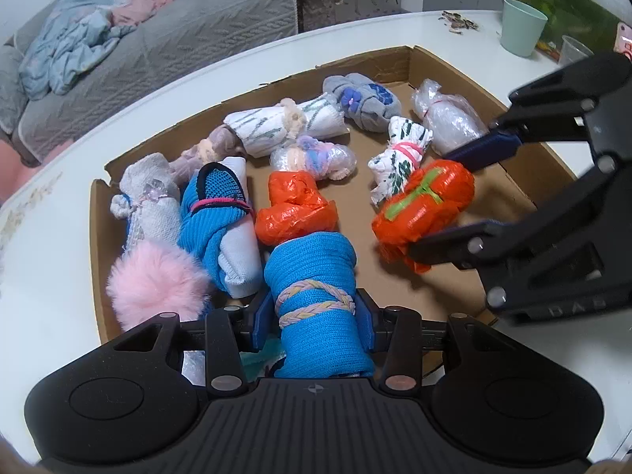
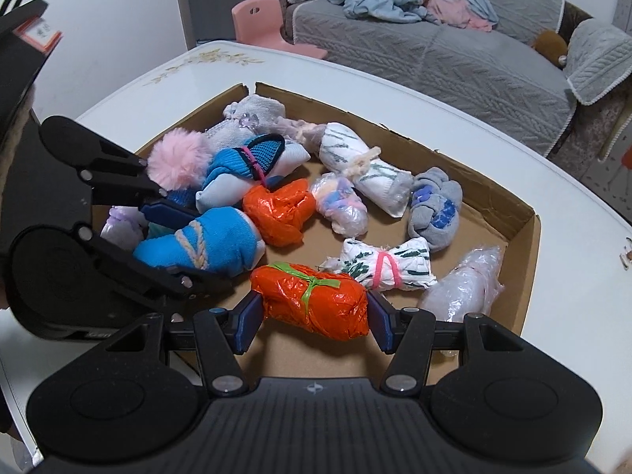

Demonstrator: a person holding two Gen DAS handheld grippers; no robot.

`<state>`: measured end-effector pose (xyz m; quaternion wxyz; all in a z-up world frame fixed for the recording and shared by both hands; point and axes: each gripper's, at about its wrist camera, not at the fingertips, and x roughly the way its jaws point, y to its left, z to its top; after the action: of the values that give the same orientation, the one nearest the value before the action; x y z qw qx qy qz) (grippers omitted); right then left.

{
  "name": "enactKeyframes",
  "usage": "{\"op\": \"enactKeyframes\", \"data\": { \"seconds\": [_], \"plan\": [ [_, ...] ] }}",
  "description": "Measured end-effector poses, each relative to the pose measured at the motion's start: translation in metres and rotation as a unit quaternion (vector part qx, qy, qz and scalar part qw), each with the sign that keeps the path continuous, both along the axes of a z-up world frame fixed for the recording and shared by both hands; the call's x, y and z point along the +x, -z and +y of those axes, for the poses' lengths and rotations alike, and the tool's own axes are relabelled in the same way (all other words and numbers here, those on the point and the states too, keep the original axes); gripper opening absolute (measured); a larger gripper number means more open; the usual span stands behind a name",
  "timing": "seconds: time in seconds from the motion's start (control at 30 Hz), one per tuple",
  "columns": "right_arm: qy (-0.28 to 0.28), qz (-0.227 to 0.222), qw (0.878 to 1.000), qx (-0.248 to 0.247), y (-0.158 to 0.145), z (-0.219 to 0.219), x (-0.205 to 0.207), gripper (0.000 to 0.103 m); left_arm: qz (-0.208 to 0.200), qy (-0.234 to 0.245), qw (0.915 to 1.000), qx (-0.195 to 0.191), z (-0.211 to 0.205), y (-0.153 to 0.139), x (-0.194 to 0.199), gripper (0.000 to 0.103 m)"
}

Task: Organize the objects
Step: 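Carry both held bundles into the box and lower them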

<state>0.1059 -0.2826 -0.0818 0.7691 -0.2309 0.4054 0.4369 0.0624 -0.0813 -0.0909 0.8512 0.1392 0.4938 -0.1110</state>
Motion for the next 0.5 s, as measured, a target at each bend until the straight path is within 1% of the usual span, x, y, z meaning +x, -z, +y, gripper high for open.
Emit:
{"op": "enactKeyframes", "data": {
  "seconds": [0.33, 0.5],
  "plan": [
    [-0.004, 0.015, 1.0, -0.005, 0.011, 0.011, 0.01, 0.053, -0.005, 0.003, 1.0, 0.008, -0.001, 0.004, -0.003, 0.05],
    [-0.005, 0.019, 1.0, 0.0, 0.013, 0.017, 0.014, 0.053, -0.004, 0.001, 1.0, 0.005, 0.0, 0.005, -0.003, 0.05]
  ]
}}
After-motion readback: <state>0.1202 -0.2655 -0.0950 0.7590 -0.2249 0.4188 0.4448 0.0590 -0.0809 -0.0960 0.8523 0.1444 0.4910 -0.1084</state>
